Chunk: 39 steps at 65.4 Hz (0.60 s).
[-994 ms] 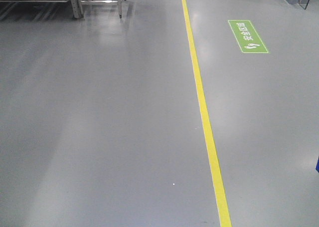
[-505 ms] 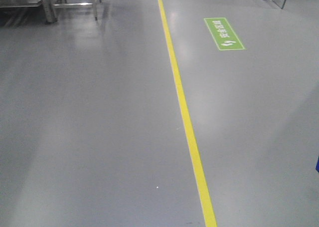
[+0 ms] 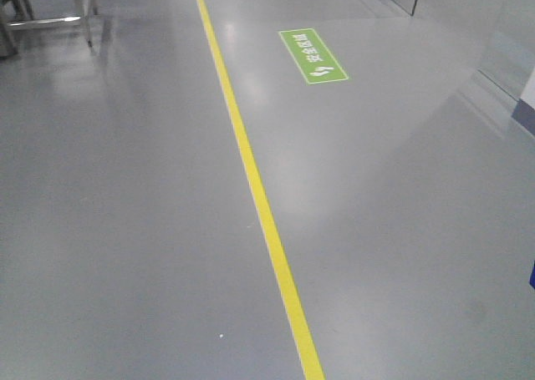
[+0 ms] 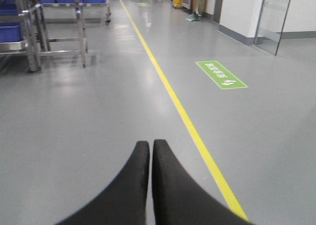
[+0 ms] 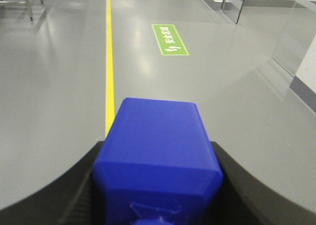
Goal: Pour parts from conveyor to right shelf
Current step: 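Drive the base away from the conveyor down the aisle, holding the block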
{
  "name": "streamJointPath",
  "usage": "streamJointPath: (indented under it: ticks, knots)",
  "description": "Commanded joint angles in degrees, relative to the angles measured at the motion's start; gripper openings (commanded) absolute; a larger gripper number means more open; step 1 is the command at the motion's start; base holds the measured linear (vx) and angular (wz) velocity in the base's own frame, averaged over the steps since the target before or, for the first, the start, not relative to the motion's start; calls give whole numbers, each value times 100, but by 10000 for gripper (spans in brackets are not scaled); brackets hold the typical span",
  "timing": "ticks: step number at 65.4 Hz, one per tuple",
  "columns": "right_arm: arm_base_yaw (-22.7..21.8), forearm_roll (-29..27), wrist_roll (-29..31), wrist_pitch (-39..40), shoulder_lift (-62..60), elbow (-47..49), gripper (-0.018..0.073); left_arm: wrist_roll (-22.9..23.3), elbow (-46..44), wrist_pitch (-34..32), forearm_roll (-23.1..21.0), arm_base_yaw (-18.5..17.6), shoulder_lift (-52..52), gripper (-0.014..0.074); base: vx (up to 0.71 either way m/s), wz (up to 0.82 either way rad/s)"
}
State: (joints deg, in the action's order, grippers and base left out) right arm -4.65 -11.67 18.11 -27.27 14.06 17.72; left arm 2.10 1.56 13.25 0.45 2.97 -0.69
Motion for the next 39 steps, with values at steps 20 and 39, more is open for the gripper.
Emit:
streamJointPath:
  ticks: [20, 39]
  knots:
    - [-11, -13, 40, 439, 79, 148, -4, 49, -113, -425, -45, -41, -72, -6, 26, -20]
    - [-11, -13, 40, 405, 79, 148, -4, 49, -113, -425, -45, -41, -72, -6, 40, 3]
